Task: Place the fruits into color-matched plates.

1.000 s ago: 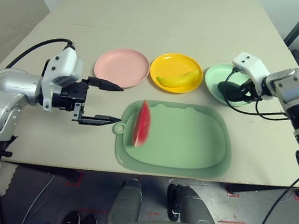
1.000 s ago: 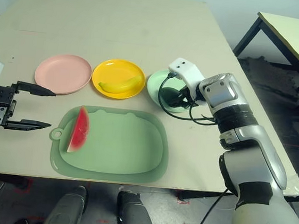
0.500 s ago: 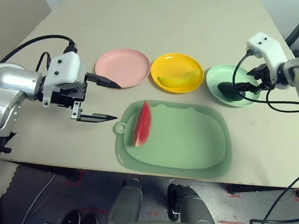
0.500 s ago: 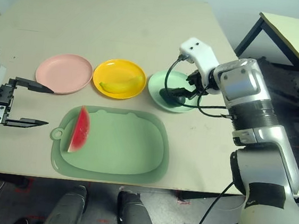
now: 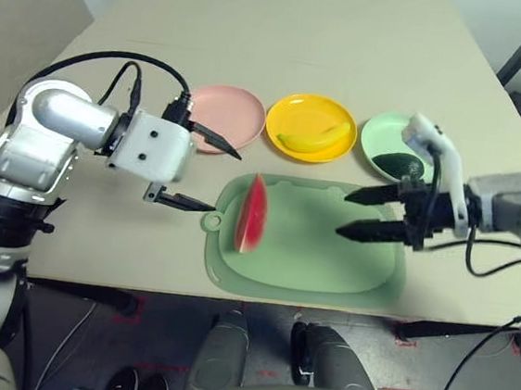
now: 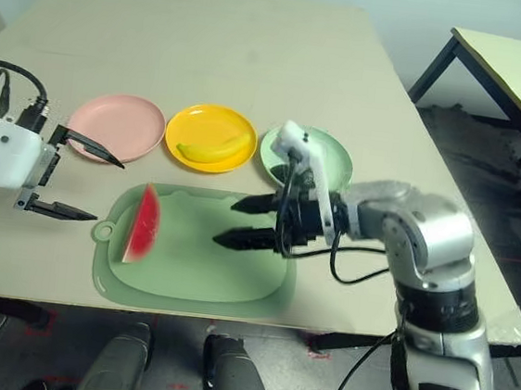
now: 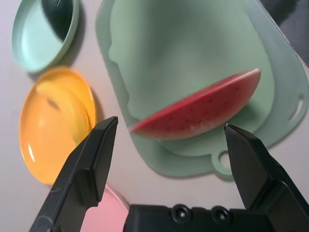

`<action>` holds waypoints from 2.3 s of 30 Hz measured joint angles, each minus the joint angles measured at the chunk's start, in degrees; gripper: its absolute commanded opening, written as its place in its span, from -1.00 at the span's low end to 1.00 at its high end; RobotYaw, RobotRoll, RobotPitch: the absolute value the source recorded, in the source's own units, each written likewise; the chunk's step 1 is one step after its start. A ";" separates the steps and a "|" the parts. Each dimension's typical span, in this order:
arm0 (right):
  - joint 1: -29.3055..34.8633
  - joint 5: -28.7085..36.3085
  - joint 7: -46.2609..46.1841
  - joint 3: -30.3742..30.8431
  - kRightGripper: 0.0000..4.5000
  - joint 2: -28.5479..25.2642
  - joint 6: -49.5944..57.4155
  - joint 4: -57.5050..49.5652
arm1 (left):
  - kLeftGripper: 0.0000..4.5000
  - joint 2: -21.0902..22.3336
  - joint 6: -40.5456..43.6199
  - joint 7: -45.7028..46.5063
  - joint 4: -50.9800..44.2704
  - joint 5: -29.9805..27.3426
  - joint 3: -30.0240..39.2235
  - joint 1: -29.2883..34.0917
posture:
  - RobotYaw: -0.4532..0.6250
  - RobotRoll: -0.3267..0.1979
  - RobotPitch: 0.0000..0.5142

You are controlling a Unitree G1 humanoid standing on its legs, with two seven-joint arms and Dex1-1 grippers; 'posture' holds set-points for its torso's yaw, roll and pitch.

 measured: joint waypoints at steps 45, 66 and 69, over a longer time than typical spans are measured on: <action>30.13 -9.53 2.14 0.09 1.00 8.41 -73.45 14.37 | -0.46 -11.87 -23.41 -0.66 15.70 14.28 -19.68 -9.15 | -0.11 0.25 -0.32; 29.69 -8.79 0.78 0.39 1.00 7.44 -71.58 14.00 | -0.30 -11.75 -21.39 -0.04 15.25 14.78 -19.43 -8.69 | -0.11 0.25 -0.35; 29.58 -8.63 0.58 0.40 1.00 7.38 -70.91 13.59 | 0.14 -12.60 -21.61 0.43 16.25 15.67 -19.56 -8.68 | -0.12 0.25 -0.35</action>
